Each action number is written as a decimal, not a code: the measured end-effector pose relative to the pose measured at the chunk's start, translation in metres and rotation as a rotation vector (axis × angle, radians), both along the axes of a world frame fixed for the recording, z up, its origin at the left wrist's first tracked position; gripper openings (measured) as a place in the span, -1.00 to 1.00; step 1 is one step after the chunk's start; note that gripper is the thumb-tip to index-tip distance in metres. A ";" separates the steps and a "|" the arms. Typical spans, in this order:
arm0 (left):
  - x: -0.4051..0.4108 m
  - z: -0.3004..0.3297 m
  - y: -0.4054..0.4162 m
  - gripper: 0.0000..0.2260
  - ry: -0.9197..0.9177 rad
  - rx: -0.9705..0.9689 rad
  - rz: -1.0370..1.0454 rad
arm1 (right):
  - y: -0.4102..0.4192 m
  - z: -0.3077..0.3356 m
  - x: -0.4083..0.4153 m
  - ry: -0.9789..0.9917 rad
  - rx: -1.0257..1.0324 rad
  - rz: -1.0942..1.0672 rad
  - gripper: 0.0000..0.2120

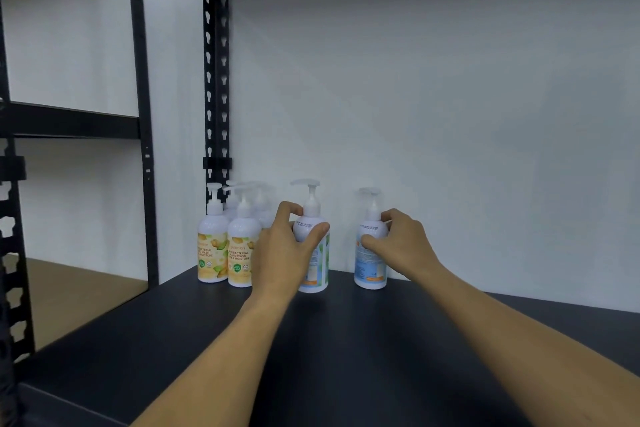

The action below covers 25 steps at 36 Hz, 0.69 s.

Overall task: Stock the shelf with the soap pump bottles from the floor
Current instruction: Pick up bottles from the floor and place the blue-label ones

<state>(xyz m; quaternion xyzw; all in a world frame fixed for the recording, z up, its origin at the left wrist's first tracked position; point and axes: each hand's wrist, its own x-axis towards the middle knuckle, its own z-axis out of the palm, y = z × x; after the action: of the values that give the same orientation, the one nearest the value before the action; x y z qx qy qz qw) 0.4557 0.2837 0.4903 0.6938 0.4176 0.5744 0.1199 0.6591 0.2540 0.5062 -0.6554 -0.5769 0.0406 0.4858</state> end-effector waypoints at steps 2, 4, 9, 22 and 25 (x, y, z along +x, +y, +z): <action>0.000 -0.001 0.001 -0.67 -0.005 -0.007 -0.009 | 0.000 -0.001 0.000 0.004 -0.002 0.000 -0.67; 0.001 -0.001 0.001 -0.68 -0.023 -0.020 -0.024 | -0.001 -0.001 0.000 -0.002 -0.009 0.006 -0.66; 0.009 -0.001 0.000 -0.70 -0.072 -0.043 -0.089 | -0.008 0.002 0.002 -0.043 -0.046 0.033 -0.51; 0.052 0.008 0.019 -0.72 -0.086 -0.169 -0.105 | -0.059 -0.035 0.018 -0.382 -0.324 -0.090 -0.37; 0.058 0.003 0.024 -0.73 -0.055 -0.191 -0.077 | -0.059 -0.050 0.022 -0.470 -0.472 -0.090 -0.39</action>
<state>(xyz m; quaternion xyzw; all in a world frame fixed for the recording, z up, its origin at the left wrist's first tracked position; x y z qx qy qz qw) 0.5134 0.3076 0.4936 0.6787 0.4401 0.5457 0.2188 0.6807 0.1950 0.4561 -0.7660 -0.6184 -0.0005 0.1755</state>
